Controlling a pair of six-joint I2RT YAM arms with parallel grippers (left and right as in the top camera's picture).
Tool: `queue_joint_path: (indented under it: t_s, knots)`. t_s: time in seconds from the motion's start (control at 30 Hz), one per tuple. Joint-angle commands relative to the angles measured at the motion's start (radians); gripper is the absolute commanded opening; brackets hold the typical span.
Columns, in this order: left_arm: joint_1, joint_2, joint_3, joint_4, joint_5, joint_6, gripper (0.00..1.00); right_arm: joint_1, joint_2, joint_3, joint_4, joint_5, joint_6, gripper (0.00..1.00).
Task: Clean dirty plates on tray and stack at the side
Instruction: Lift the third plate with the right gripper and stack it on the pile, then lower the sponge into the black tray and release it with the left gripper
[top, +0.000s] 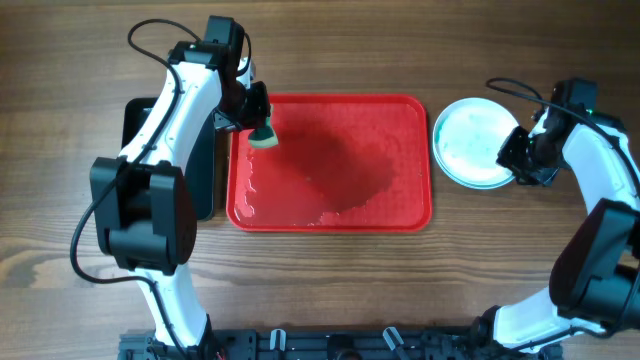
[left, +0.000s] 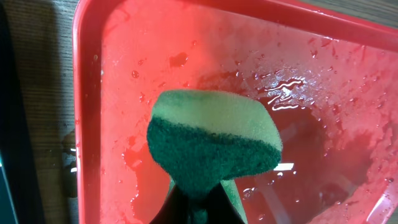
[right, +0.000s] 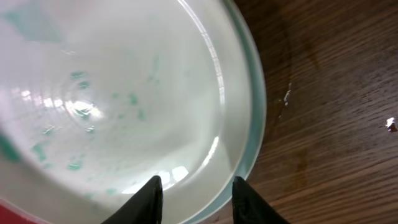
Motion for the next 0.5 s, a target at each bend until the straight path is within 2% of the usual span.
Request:
queue_joint_path:
  t_s: [0.0,0.03,0.07,0.17,0.33,0.47]
  knots:
    - [0.016,-0.103,0.011,-0.008,-0.006,-0.008,0.04,0.006,-0.118,0.006,-0.014,-0.088,-0.080,0.57]
    - [0.020,-0.119,0.011,-0.011,-0.006,-0.008,0.04,0.006,-0.140,0.006,-0.021,-0.084,-0.079,0.63]
    - [0.024,-0.134,0.011,-0.014,-0.011,-0.008,0.04,0.006,-0.159,0.006,-0.024,-0.084,-0.079,0.65]
    - [0.037,-0.173,0.011,-0.038,-0.074,-0.009,0.04,0.006,-0.207,0.006,-0.029,-0.085,-0.078,0.66]
    - [0.062,-0.204,0.010,-0.125,-0.286,-0.009,0.04,0.011,-0.257,0.006,-0.030,-0.208,-0.079,0.66]
    - [0.091,-0.203,-0.010,-0.154,-0.424,-0.008,0.04,0.063,-0.257,0.005,-0.027,-0.217,-0.080,0.66]
